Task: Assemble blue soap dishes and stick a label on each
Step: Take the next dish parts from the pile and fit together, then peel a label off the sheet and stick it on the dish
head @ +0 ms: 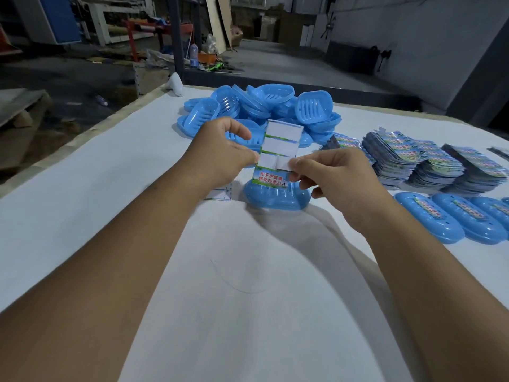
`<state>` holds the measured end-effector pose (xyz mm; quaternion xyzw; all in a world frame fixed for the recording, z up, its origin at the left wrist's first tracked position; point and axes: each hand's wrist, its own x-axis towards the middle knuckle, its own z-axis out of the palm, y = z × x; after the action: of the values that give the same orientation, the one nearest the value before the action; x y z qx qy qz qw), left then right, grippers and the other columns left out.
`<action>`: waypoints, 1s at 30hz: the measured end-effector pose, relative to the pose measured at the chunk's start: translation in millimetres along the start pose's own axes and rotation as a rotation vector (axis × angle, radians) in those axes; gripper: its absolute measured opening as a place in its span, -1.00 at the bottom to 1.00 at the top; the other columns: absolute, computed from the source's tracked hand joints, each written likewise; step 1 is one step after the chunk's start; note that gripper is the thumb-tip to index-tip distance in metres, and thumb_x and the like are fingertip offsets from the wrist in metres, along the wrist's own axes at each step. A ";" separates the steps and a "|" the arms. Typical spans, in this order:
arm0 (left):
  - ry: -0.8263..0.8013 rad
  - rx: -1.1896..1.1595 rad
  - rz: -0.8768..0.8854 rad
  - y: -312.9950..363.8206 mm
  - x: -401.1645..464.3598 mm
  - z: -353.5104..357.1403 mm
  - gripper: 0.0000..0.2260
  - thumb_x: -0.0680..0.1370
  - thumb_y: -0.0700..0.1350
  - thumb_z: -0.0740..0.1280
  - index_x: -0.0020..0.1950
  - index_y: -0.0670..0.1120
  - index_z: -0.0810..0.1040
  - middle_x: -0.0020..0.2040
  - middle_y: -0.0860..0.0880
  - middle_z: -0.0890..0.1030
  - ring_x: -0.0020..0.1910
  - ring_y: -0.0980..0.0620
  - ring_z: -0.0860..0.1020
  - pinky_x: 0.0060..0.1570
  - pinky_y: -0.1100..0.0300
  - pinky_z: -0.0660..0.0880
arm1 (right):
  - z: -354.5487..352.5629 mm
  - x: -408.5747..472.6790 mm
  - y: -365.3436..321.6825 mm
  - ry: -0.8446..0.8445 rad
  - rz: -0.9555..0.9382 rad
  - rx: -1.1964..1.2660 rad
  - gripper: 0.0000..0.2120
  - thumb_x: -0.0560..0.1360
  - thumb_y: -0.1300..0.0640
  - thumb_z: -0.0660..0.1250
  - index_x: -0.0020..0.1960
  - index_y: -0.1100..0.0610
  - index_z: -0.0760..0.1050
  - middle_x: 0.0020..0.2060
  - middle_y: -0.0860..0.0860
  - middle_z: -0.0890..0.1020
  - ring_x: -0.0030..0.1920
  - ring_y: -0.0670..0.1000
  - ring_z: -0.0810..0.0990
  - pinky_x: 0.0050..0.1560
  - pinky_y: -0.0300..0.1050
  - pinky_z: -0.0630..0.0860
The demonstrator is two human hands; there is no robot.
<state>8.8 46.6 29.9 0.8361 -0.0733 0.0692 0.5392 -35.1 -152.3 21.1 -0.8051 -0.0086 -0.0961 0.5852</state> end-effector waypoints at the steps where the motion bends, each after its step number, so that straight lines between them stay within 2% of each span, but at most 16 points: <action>1: 0.015 0.035 -0.012 -0.7 1.3 -1.8 -0.74 0.44 -0.12 0.55 -0.08 0.09 0.50 -0.07 -0.04 0.72 -0.35 0.12 0.54 -0.46 0.36 0.38 | -0.2 0.0 0.1 -0.006 0.008 0.011 -0.82 0.52 0.13 0.47 -0.22 0.19 0.71 -0.31 0.00 0.73 -0.34 -0.11 0.56 -0.40 -0.31 0.47; 3: 0.037 0.094 -0.026 -1.9 3.5 -4.6 -0.74 0.42 -0.11 0.55 -0.09 0.10 0.49 0.00 -0.02 0.64 -0.39 0.16 0.48 -0.45 0.33 0.36 | -0.2 -0.2 0.1 -0.015 0.023 0.027 -0.83 0.51 0.14 0.47 -0.21 0.20 0.71 -0.31 0.00 0.73 -0.35 -0.11 0.55 -0.41 -0.32 0.46; 5: 0.054 0.128 -0.038 -3.7 5.1 -6.4 -0.74 0.42 -0.11 0.55 -0.09 0.10 0.49 -0.06 0.02 0.60 -0.38 0.19 0.49 -0.39 0.29 0.35 | -0.5 0.1 0.2 -0.019 0.040 0.050 -0.84 0.50 0.15 0.47 -0.21 0.20 0.71 -0.31 0.00 0.72 -0.36 -0.10 0.55 -0.41 -0.32 0.46; 7: 0.068 0.137 -0.060 -5.0 6.1 -8.3 -0.74 0.42 -0.12 0.54 -0.10 0.09 0.48 -0.15 0.04 0.56 -0.42 0.20 0.50 -0.43 0.29 0.36 | -2.0 0.6 0.0 -0.024 0.058 0.075 -0.85 0.50 0.14 0.47 -0.20 0.19 0.72 -0.29 0.01 0.73 -0.35 -0.09 0.55 -0.41 -0.32 0.46; 11: 0.104 0.152 -0.107 -8.0 8.8 -14.6 -0.75 0.42 -0.14 0.53 -0.13 0.07 0.48 -0.14 0.05 0.53 -0.29 0.10 0.48 -0.37 0.20 0.32 | -4.3 2.0 0.9 -0.022 0.088 0.101 -0.85 0.49 0.09 0.48 -0.18 0.16 0.73 -0.24 0.03 0.75 -0.33 -0.10 0.56 -0.40 -0.32 0.46; 15: 0.134 0.195 -0.158 -12.0 9.9 -22.5 -0.79 0.40 -0.19 0.51 -0.19 0.02 0.49 -0.23 0.04 0.54 -0.31 0.10 0.47 -0.38 0.22 0.29 | -5.2 3.5 1.1 -0.014 0.111 0.120 -0.85 0.48 0.07 0.48 -0.22 0.12 0.73 -0.23 0.02 0.75 -0.34 -0.11 0.55 -0.39 -0.31 0.45; 19: 0.159 0.387 -0.210 -17.7 13.6 -34.4 -0.91 0.40 -0.18 0.45 -0.17 -0.07 0.57 -0.20 -0.03 0.58 -0.29 0.03 0.45 -0.33 0.18 0.36 | -4.8 3.1 0.9 -0.008 0.141 0.113 -0.84 0.47 0.05 0.49 -0.23 0.11 0.72 -0.24 0.01 0.75 -0.34 -0.10 0.56 -0.40 -0.30 0.44; 22: 0.159 0.528 -0.243 -24.2 15.2 -40.3 -0.84 0.41 -0.15 0.42 -0.04 -0.14 0.61 -0.17 -0.08 0.61 -0.28 -0.03 0.46 -0.24 0.11 0.43 | -2.6 2.2 0.7 0.000 0.150 0.090 -0.83 0.48 0.04 0.48 -0.16 0.15 0.70 -0.27 -0.02 0.74 -0.35 -0.12 0.56 -0.43 -0.30 0.43; 26: 0.109 0.707 -0.278 -26.1 12.9 -41.6 -0.86 0.43 -0.11 0.39 -0.04 -0.09 0.58 -0.12 -0.08 0.63 -0.16 -0.04 0.57 -0.16 0.05 0.53 | -0.4 0.4 -1.1 0.000 0.153 0.074 -0.82 0.49 0.04 0.48 -0.14 0.17 0.70 -0.28 -0.03 0.73 -0.37 -0.14 0.55 -0.43 -0.29 0.44; 30: 0.095 0.898 -0.249 -24.8 9.0 -41.7 -0.88 0.44 -0.07 0.38 -0.04 -0.03 0.59 -0.13 -0.03 0.63 -0.18 -0.02 0.55 -0.31 0.13 0.42 | 0.2 -0.1 -1.2 0.000 0.147 0.063 -0.83 0.46 0.02 0.50 -0.18 0.12 0.70 -0.26 -0.03 0.73 -0.36 -0.14 0.56 -0.43 -0.28 0.43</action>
<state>21.0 94.3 26.7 0.9850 0.0895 0.0671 0.1311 -35.3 -151.7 22.1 -0.7848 0.0475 -0.0525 0.6156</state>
